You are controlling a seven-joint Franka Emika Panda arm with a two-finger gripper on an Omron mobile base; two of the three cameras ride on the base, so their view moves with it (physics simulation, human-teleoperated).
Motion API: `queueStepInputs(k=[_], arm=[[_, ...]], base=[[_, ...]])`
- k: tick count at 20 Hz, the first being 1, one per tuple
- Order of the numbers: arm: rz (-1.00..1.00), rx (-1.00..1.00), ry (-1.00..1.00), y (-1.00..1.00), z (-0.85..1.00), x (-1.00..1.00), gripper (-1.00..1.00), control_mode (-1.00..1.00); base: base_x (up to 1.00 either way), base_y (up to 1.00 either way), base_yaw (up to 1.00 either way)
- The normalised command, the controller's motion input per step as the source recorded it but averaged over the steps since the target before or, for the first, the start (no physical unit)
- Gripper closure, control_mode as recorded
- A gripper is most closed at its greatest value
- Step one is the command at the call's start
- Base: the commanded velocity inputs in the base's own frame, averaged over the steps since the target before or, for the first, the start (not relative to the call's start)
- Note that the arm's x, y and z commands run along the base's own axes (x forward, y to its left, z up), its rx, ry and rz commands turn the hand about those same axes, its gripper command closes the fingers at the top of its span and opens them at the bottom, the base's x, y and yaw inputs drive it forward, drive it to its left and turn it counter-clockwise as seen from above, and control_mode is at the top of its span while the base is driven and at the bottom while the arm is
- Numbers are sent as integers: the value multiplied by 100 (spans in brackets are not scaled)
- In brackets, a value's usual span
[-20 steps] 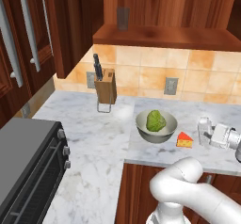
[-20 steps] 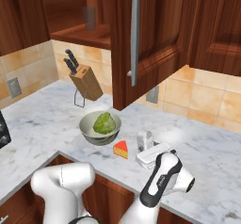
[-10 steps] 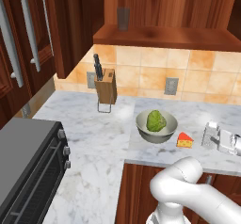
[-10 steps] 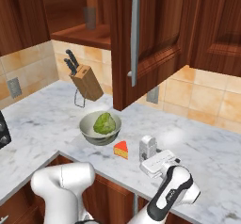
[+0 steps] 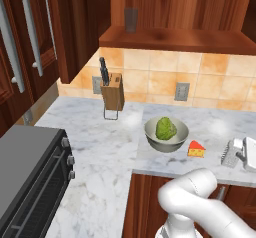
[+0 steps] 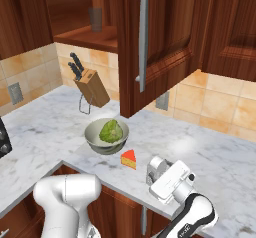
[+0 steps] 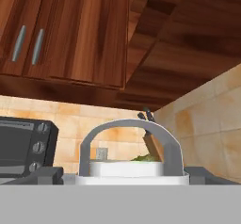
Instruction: Pick the cheese from the fridge and the cheese grater from the cabinet and place them next to the salad bowl.
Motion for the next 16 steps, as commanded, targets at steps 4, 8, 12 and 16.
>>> queueStepInputs(k=[4,8,12,16], arm=[[0,0,-6,1,-12,-27,-100,-100],[0,0,-7,1,1,-30,-100,-100],[0,0,-7,0,10,10,-100,-100],[-7,0,0,0,12,94,-100,-100]], base=[[0,0,0],[0,0,0],[0,0,0],[0,0,0]])
